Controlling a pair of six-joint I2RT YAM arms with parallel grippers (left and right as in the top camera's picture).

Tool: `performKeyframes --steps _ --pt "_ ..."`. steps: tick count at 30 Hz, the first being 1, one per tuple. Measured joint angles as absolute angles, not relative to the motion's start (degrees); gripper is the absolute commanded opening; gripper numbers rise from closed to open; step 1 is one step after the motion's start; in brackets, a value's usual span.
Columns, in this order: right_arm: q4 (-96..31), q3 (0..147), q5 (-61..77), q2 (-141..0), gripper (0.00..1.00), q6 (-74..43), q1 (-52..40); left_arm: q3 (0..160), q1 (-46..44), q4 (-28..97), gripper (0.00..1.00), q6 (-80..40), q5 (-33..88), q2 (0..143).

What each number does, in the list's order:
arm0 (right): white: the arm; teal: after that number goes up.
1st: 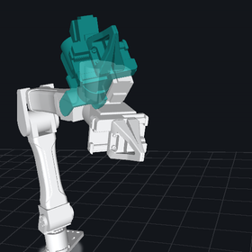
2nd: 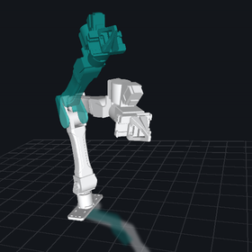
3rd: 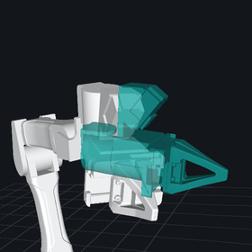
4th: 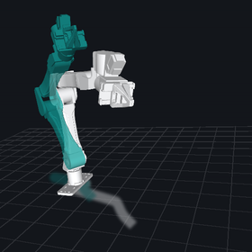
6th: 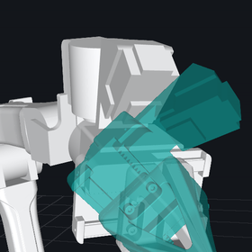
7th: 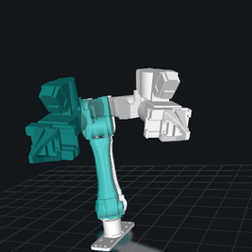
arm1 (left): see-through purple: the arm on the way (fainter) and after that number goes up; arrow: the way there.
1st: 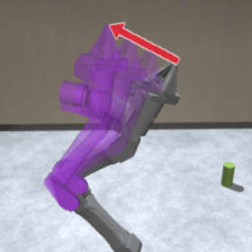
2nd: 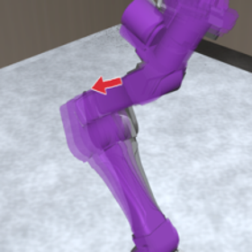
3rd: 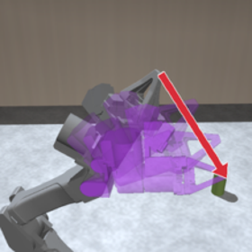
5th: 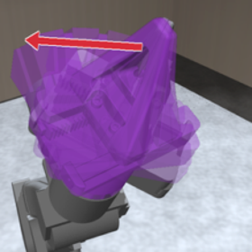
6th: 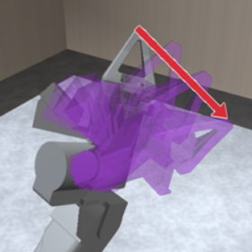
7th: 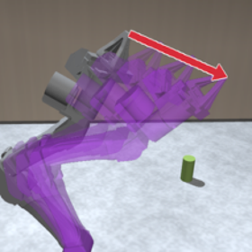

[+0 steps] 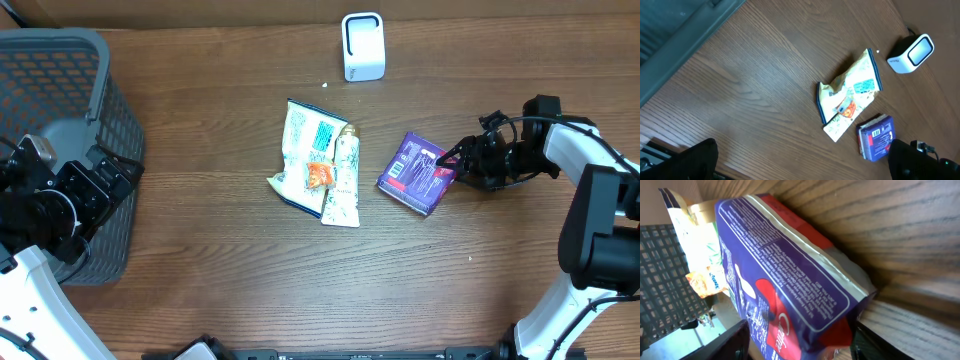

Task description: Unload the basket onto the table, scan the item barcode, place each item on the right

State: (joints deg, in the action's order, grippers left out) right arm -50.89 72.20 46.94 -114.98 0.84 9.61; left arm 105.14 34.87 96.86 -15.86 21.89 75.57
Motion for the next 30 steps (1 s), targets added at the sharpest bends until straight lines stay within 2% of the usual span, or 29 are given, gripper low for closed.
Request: performKeyframes --steps 5,8,13,15,22,30 --pt "-48.1 71.5 45.6 -115.0 0.71 0.1 8.9 105.1 34.9 96.9 1.0 -15.9 21.9 75.6" --pt "-44.3 69.9 43.1 -115.0 0.68 -2.6 7.7 105.1 34.9 96.9 1.0 -15.9 21.9 75.6" --pt "-41.2 68.2 42.7 -115.0 0.41 -6.3 6.9 105.1 34.9 96.9 1.0 -15.9 21.9 75.6" --pt "-40.7 68.1 43.0 -115.0 0.27 -7.3 6.9 105.1 34.9 96.9 1.0 -15.9 21.9 75.6" --pt "-40.8 68.7 43.9 -114.9 0.05 -10.7 7.0 105.1 34.9 96.9 1.0 -15.9 21.9 75.6" --pt "-53.2 82.0 37.6 -115.3 0.04 -12.0 6.6 105.1 34.9 96.9 1.0 -15.9 21.9 75.6"
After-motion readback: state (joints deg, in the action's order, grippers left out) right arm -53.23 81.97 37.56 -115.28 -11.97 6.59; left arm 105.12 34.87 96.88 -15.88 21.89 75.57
